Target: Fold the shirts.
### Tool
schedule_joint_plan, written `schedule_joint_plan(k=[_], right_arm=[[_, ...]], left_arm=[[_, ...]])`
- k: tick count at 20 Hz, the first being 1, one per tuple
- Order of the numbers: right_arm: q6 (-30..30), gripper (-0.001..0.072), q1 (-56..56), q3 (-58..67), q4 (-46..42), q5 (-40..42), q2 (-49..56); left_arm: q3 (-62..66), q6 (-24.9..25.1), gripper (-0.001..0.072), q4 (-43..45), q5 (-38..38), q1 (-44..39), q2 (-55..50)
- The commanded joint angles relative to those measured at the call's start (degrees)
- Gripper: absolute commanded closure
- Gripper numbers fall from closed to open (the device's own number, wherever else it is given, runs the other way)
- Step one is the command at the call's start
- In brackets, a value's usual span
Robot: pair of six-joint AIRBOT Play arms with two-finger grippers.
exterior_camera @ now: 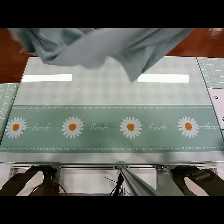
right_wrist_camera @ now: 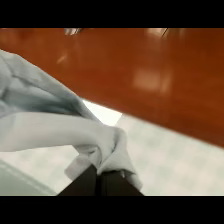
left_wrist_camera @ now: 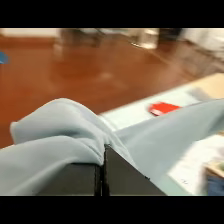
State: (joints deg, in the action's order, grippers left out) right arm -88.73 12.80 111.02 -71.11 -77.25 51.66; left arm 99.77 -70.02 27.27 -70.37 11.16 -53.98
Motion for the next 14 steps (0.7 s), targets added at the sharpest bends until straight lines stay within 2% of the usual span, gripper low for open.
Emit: schedule_joint_plan(k=[1, 4, 6, 8, 10, 12, 14], right_arm=[[-1.2, 0.0685, -0.2, 5.4, -10.3, -6.9, -8.3], [-3.1, 0.0685, -0.2, 4.6, -16.1, -12.6, -13.7], [-4.4, 0.0685, -0.2, 2.2, -16.1, -17.8, -15.8], [-5.5, 0.0685, -0.2, -2.2, -16.1, -22.1, -17.7], [-6.3, 0.0684, -0.2, -9.5, -16.5, -23.0, -20.2], [-7.1, 0.0685, -0.2, -19.2, -16.5, -21.9, -22.5], [-8.2, 0.0685, -0.2, -30.7, -16.5, -18.7, -24.2]], left_arm=[[7.3, -8.4, 0.0682, 20.9, 0.3, 2.9, 8.4], [7.1, -12.4, 0.0681, 35.1, -3.8, 2.9, 14.3], [5.9, -13.1, 0.0682, 36.6, -7.7, 2.8, 16.7], [2.5, -14.3, 0.0682, 35.8, -11.6, 2.8, 18.1], [-4.0, -15.7, 0.0681, 35.2, -15.3, 2.7, 18.6], [-13.7, -15.7, 0.0681, 29.7, -15.8, 2.7, 18.6], [-25.6, -12.5, 0.0681, 20.6, -12.5, 2.7, 18.1]])
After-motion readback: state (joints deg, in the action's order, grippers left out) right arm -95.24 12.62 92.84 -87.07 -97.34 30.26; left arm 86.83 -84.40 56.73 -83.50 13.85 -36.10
